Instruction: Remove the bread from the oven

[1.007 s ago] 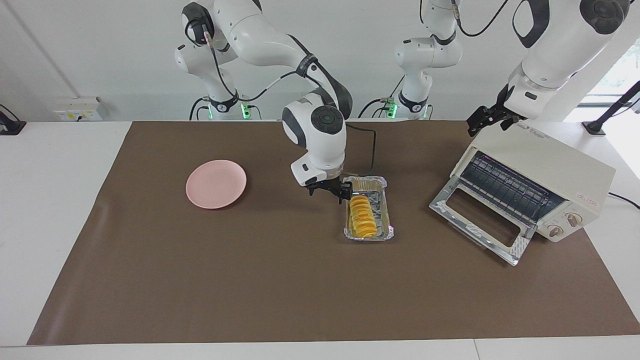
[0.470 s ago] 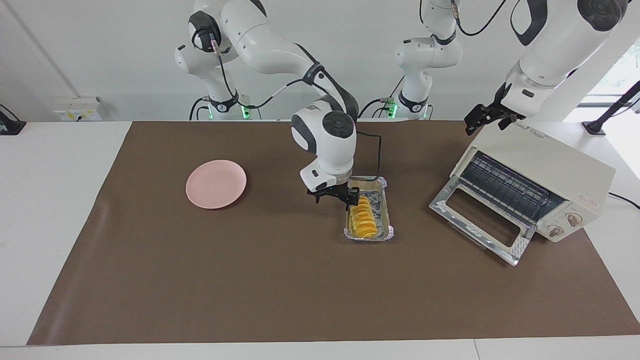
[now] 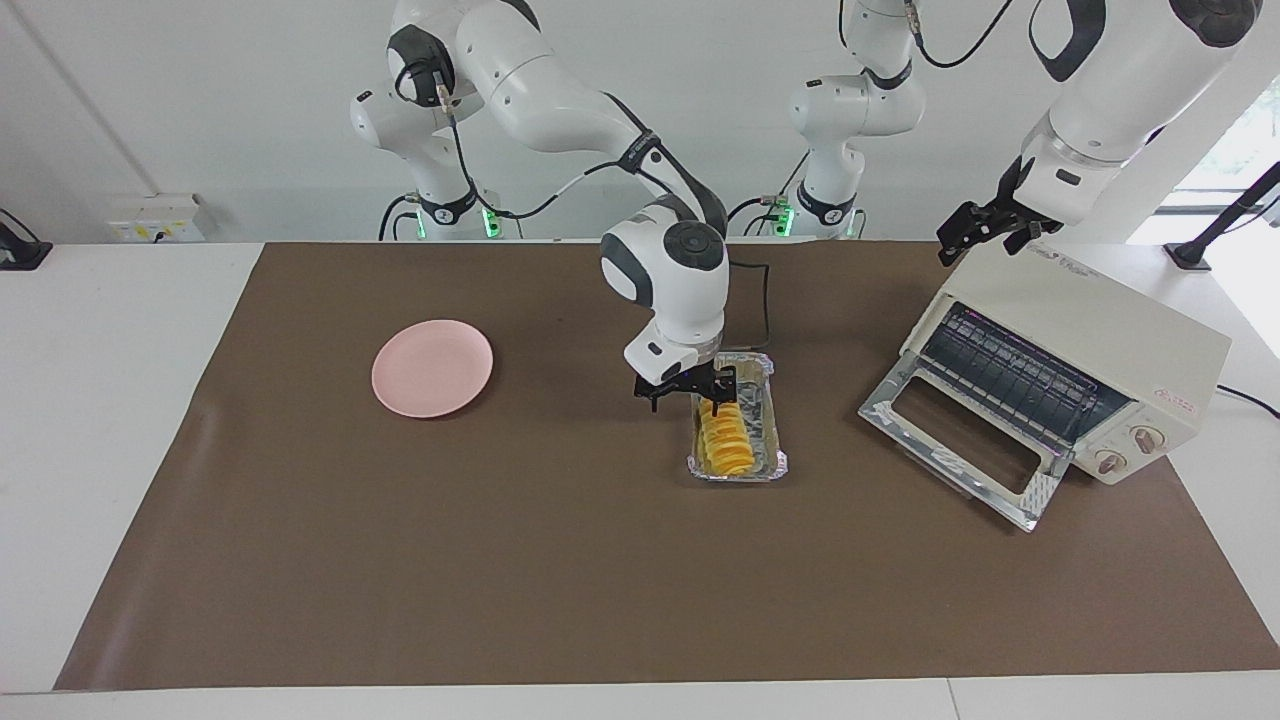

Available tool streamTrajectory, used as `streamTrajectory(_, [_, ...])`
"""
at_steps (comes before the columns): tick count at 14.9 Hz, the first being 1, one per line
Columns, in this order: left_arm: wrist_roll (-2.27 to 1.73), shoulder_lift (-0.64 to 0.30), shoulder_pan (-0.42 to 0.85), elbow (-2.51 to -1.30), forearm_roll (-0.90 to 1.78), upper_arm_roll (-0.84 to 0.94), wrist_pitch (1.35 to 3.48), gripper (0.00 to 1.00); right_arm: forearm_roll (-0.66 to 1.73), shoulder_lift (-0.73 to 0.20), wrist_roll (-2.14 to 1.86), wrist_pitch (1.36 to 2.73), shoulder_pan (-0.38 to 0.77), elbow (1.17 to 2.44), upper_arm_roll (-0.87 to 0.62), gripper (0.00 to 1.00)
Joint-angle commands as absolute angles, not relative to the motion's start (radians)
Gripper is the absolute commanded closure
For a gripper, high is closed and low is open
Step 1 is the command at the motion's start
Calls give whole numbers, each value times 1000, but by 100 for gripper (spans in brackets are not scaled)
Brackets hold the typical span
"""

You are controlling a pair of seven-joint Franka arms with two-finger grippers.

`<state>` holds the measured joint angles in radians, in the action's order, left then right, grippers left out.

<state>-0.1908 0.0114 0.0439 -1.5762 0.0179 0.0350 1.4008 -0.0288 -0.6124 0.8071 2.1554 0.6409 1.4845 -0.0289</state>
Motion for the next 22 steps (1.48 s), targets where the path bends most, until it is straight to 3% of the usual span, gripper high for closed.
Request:
streamTrajectory(1, [-189,32,37,-1600,32,35,1414,0,-51,-597,770,2195,632,1531,-31,3])
streamTrajectory(2, [-189,32,35,-1600,32,34,1414,0,-51,-597,767,2194,632,1531,-31,14])
streamTrajectory(3, [-189,32,35,-1600,32,34,1414,0,-51,-597,767,2180,632,1529,-31,50])
streamTrajectory(4, [-189,31,37,-1600,32,34,1414,0,-37,-595,770,2168,630,1522,-32,99])
streamTrajectory(12, [-189,32,37,-1600,32,35,1414,0,-37,-597,770,2083,627,1470,-31,100])
streamTrajectory(15, [-189,32,37,-1598,32,34,1414,0,-34,-597,758,1976,614,1399,-23,100])
streamTrajectory(18, [-189,32,37,-1600,32,35,1414,0,-29,-586,655,1849,511,1327,-34,100])
streamTrajectory(22, [-189,32,37,-1600,32,35,1414,0,21,-565,471,1819,375,1302,-28,100])
